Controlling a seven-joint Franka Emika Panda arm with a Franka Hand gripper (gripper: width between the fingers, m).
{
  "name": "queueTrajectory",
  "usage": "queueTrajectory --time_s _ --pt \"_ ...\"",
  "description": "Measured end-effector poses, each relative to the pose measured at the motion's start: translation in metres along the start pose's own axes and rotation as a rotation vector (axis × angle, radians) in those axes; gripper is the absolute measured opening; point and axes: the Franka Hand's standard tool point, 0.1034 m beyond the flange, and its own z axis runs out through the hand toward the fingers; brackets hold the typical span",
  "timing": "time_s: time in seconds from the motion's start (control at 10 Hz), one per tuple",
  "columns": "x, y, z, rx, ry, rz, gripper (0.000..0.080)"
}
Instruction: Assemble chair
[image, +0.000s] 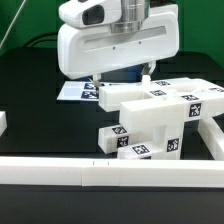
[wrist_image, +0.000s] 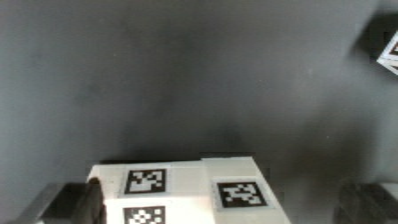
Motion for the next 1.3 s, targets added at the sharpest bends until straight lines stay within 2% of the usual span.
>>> queueTrajectory --time_s 0.2,0.3,0.6,1.0,1.3 --pt "-0.015 -0.031 -0.002 0.011 -0.013 0.163 0.0648" --pt "-0.015 -0.048 0.001 0.013 -0.021 0.214 0.0648" --pt "0.001 -0.095 0.016 -0.002 -0.017 0.323 0.0648" --pt "0.000 -0.094 0.017 0.000 -0.019 0.310 0.0648" --pt "0.001 -0.114 0.024 0.002 -0.012 0.364 0.0648"
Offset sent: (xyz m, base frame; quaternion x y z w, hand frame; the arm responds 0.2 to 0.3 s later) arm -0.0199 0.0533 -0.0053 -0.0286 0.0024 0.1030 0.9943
